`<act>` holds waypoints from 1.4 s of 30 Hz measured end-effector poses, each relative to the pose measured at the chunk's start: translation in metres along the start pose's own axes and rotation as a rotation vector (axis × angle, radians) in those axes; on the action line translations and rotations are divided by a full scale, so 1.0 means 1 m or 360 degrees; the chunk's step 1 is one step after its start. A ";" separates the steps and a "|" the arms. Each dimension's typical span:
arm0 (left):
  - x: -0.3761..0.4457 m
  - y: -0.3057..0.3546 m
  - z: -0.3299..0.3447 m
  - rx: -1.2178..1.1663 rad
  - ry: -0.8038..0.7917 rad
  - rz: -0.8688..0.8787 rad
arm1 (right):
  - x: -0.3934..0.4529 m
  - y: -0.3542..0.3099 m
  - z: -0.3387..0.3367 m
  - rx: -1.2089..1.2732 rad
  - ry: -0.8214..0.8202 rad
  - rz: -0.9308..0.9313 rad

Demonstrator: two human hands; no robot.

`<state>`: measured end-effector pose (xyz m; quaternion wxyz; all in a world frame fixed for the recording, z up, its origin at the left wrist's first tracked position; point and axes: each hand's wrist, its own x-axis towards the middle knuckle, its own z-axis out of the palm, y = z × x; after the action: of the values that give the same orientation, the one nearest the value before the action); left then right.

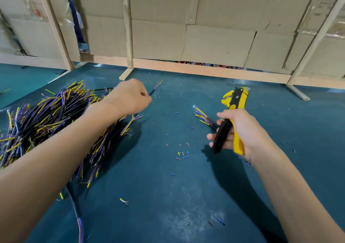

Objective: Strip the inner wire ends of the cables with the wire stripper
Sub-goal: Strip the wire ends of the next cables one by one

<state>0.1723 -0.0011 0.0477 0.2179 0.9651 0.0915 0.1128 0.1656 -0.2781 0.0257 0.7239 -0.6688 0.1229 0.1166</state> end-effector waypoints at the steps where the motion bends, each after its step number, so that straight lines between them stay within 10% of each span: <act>1: -0.003 0.004 -0.004 -0.0283 -0.0040 0.0013 | 0.000 -0.001 -0.001 -0.0046 0.0074 -0.0067; 5: -0.021 0.016 -0.004 -0.1469 -0.0467 0.0044 | -0.001 0.000 0.005 0.0139 0.0065 -0.0277; 10: -0.037 0.025 0.030 -0.1878 -0.0647 0.0003 | -0.003 0.015 0.019 0.0311 -0.0166 -0.0533; 42: -0.075 0.025 0.051 -0.2304 -0.1302 -0.0048 | 0.001 0.028 0.026 0.0527 -0.0201 -0.0742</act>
<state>0.1164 -0.0609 0.0008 0.8024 0.5498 -0.0771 -0.2188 0.1574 -0.2502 0.0006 0.8367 -0.5432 -0.0621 -0.0331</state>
